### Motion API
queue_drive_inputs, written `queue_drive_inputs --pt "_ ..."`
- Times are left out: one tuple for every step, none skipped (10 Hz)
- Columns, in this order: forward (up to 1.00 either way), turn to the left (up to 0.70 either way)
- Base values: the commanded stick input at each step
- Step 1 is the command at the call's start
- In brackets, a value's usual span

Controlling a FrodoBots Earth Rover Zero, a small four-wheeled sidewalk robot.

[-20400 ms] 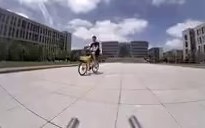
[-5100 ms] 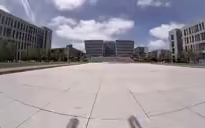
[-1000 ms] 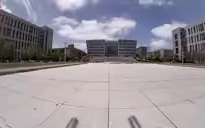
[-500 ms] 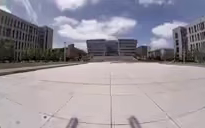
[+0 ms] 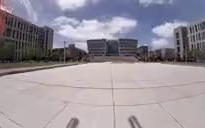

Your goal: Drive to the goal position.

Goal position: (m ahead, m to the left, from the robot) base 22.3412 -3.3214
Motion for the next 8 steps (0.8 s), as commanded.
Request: queue_drive_inputs --pt "0.70 0.00" --pt "0.70 0.00" --pt "0.70 0.00" --pt "0.70 0.00" --pt "0.70 0.00" --pt "0.70 0.00" --pt "0.70 0.00" --pt "0.70 0.00"
